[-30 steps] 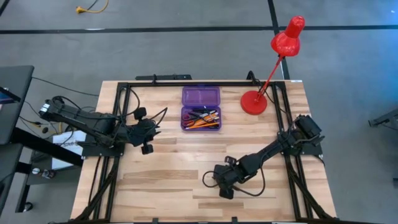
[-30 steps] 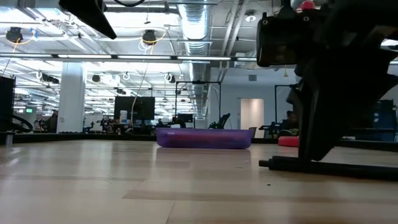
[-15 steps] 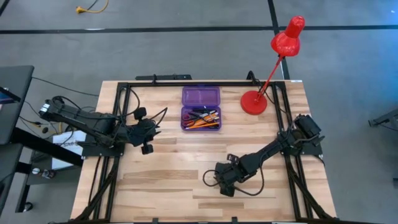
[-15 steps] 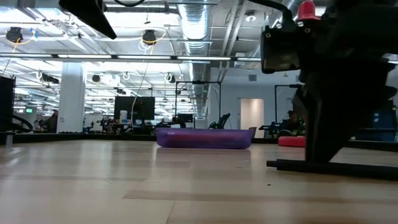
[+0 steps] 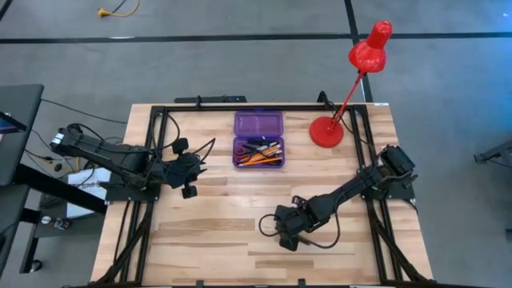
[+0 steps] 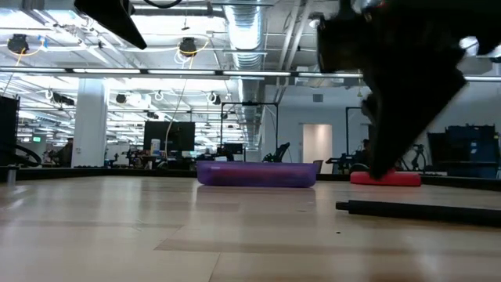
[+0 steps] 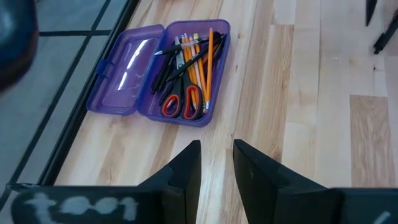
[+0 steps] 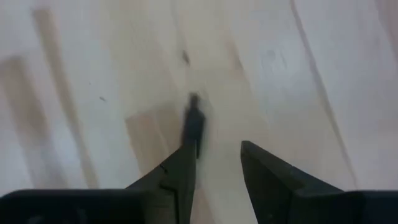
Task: Pick & place school supplies into a supply box
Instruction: Put the black pen into the purple supply box
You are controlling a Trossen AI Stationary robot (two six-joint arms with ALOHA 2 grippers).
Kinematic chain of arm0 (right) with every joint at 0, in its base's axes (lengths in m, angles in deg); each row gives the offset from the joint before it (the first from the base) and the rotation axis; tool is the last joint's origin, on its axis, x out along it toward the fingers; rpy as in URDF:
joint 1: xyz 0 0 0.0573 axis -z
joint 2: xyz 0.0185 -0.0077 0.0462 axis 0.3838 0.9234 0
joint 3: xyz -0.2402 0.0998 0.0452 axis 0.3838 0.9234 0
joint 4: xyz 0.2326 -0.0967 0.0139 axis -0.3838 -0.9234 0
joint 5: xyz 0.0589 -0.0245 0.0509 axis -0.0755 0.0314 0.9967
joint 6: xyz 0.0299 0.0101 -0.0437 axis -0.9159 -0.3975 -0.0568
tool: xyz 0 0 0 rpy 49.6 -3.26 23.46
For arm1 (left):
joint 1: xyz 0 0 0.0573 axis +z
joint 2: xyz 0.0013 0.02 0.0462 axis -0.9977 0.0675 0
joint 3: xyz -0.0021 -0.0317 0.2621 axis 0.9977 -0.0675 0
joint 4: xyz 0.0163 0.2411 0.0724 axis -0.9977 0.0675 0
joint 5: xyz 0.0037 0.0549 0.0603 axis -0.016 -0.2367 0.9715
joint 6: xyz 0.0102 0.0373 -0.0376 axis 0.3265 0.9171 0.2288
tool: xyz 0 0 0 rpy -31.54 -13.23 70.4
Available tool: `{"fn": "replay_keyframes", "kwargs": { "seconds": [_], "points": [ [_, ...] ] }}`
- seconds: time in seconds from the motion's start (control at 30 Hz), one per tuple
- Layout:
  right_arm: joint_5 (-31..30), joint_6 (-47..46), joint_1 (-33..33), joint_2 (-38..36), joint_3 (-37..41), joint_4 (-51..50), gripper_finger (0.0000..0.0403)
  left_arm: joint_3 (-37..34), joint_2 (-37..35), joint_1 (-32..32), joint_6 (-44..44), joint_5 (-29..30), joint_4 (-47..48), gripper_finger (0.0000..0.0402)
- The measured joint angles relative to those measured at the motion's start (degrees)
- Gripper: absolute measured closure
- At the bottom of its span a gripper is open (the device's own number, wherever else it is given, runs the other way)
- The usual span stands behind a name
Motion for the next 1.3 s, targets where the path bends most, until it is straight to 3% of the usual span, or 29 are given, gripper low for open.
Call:
{"fn": "replay_keyframes", "kwargs": {
  "seconds": [0.2,1.13,1.3],
  "points": [
    [-1.15,6.2,-0.99,0.32,-4.23,0.63,0.0282,0.0,0.0,0.0,0.03,0.01,0.0,0.0319],
    [-0.67,5.98,-4.63,2.35,-1.79,1.02,0.0282,0.0,0.0,0.0,0.16,0.43,0.0,0.0319],
    [2.84,2.99,-3.26,4.39,-1.81,1.33,0.0282,0.0,0.0,-0.02,0.12,0.44,-0.06,0.0319]
  ]
}}
